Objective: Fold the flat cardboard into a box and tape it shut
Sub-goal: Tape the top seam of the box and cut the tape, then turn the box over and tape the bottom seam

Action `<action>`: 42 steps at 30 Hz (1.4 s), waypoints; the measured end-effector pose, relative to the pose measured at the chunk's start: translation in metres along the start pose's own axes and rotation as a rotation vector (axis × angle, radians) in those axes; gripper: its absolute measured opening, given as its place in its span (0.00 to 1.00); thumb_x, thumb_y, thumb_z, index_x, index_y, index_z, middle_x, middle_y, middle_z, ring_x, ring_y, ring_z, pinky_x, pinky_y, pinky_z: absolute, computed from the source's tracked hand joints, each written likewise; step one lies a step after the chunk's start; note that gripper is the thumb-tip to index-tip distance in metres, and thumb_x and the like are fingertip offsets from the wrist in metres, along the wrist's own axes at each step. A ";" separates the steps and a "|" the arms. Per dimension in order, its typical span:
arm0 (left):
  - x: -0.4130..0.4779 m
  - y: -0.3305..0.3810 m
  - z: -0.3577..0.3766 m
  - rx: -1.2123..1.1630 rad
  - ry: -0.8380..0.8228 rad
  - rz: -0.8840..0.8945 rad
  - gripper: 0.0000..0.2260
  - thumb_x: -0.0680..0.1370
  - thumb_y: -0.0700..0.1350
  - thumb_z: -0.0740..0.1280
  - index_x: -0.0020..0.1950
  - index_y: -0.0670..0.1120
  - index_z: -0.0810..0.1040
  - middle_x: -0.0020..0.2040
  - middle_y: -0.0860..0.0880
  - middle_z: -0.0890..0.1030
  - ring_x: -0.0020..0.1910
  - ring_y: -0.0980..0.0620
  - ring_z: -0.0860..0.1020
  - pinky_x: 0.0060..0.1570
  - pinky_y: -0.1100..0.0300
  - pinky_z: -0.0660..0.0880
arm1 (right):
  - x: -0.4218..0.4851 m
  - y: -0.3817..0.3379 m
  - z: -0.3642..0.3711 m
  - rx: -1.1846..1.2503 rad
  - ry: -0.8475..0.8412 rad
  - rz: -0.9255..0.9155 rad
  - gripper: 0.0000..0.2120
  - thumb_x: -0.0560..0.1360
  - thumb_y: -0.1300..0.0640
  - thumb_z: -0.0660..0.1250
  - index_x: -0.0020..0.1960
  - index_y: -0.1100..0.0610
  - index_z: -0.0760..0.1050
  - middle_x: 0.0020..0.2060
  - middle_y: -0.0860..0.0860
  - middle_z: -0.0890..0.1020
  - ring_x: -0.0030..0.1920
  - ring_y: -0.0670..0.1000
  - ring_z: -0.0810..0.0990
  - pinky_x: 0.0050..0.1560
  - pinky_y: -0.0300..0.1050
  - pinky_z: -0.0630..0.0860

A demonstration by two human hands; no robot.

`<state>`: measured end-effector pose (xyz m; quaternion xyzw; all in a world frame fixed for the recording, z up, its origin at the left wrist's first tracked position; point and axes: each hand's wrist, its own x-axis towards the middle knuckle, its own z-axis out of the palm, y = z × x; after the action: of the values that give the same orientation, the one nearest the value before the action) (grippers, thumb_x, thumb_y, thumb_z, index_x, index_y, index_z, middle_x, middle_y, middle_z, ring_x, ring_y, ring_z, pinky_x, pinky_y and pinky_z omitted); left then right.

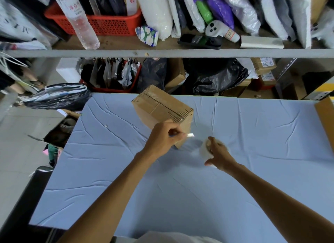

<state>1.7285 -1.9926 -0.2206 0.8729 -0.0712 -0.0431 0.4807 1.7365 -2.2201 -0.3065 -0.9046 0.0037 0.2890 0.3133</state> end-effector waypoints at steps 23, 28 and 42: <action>-0.037 -0.128 0.049 0.650 -0.093 -0.499 0.17 0.73 0.54 0.70 0.52 0.42 0.73 0.54 0.42 0.79 0.55 0.41 0.76 0.49 0.52 0.71 | 0.006 -0.024 -0.010 -0.384 0.026 -0.160 0.47 0.62 0.51 0.79 0.74 0.56 0.58 0.61 0.55 0.73 0.63 0.57 0.64 0.60 0.51 0.70; -0.026 -0.080 0.012 0.421 -0.248 -0.405 0.24 0.70 0.56 0.74 0.56 0.42 0.74 0.55 0.46 0.77 0.55 0.47 0.75 0.52 0.55 0.72 | 0.013 -0.062 -0.034 0.362 0.022 -0.103 0.29 0.71 0.65 0.72 0.69 0.61 0.65 0.53 0.61 0.79 0.49 0.55 0.78 0.56 0.49 0.74; 0.063 -0.004 -0.005 0.490 -0.156 0.036 0.28 0.73 0.52 0.69 0.72 0.54 0.66 0.76 0.50 0.57 0.76 0.44 0.49 0.74 0.47 0.46 | 0.028 -0.076 -0.031 0.838 0.198 0.040 0.19 0.69 0.69 0.74 0.58 0.67 0.76 0.34 0.57 0.80 0.33 0.50 0.79 0.38 0.38 0.77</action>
<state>1.7916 -1.9967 -0.2218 0.9560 -0.1321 -0.0830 0.2485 1.7906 -2.1716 -0.2583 -0.7222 0.1685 0.1803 0.6461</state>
